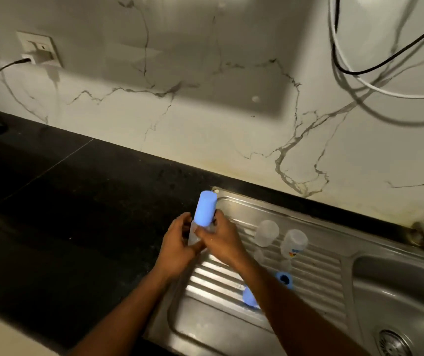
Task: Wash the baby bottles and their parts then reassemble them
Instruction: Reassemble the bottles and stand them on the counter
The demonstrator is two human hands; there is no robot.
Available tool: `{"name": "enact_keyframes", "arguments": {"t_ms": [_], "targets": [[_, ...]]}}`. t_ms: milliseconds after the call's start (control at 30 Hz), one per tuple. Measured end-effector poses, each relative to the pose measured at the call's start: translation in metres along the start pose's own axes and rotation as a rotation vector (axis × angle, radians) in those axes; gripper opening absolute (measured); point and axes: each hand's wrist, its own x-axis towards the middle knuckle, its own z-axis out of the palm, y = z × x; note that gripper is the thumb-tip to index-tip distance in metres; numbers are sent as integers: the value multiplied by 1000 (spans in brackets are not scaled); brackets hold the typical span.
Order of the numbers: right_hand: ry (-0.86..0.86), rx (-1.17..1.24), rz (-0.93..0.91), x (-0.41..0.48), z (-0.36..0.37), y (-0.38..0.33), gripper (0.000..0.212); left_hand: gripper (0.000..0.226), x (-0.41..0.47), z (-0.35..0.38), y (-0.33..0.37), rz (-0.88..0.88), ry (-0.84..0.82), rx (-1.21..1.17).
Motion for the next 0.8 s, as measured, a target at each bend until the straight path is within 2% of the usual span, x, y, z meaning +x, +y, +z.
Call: {"name": "enact_keyframes", "arguments": {"t_ms": [133,233,300,433,567,700,800], "targets": [[56,-68,-39,68,31,-28,55,42,70,-46,-8,27,-9,46],[149,-132,-11,130,66,-42,61,34,134,-81,-18,104,-5,88],[162,-126,-7,167,88,-50,62,35,177,-102,-30,115,8,124],[162,-61,-27,222,123,-58,62,36,247,-130,-51,11,-11,87],[99,-121,13,263,150,-47,69,34,277,-147,-74,-28,-27,69],[77,-149,36,292,165,-30,64,38,299,-154,-93,-40,-61,63],[59,-159,35,294,168,-31,59,33,307,-152,-101,-43,-80,67]]}}
